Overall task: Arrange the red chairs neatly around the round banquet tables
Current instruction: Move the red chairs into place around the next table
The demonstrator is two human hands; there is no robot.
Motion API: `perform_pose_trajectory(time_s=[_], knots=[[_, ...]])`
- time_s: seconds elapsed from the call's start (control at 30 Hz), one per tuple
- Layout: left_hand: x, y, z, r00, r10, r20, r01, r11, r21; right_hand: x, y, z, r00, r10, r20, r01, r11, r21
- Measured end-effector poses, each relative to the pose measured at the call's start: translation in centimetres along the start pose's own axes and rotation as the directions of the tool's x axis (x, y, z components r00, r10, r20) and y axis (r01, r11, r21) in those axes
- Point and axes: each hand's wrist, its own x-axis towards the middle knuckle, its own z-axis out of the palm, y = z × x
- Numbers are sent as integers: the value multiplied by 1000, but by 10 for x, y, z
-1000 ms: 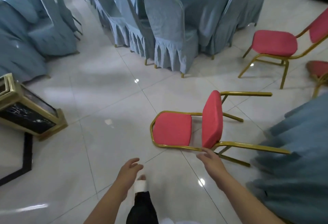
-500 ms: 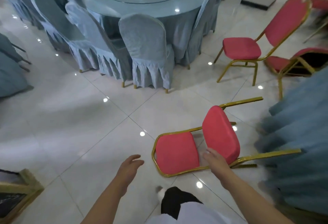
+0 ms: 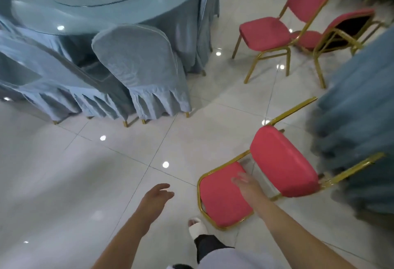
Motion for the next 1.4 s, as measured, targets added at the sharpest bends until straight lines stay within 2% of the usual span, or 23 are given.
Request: perform_pose_trajectory(time_s=[0.13,0.27,0.43,0.57,0.67,0.83,0.9,0.97,1.1,1.27,1.33,1.4], knots=[[47,19,-17,998,-7,60,1,996,92,4,-15,21,999,9,-44,-7,999,40],[97,34,-10,973,-81,217,25,968,251,10,-3,34,985,104,-137,-92,992,90],[183,45,-3,938,-152,310,0,898,439,18,41,60,908,345,-239,-292,928,231],[263,28,-5,904,-245,350,-47,758,650,42,89,96,775,569,-275,-449,802,394],[333,7,2,898,-277,341,-101,625,774,84,133,131,672,704,-230,-541,679,497],[463,-55,50,897,-276,345,-184,476,860,201,216,172,639,756,-140,-586,596,549],[508,-83,79,891,-283,354,-204,447,871,248,254,181,615,779,-121,-579,550,602],[546,-109,110,886,-301,353,-186,468,864,291,291,185,574,811,-111,-572,494,655],[616,-153,180,864,-385,325,13,662,749,365,366,180,526,841,-131,-510,435,743],[691,-192,254,889,-326,323,-29,661,750,430,442,159,468,875,-127,-304,294,906],[711,-199,269,874,-351,336,-27,656,755,451,473,154,494,859,-134,-208,267,941],[722,-202,276,834,-410,369,20,692,722,461,483,151,580,809,-89,-160,221,962]])
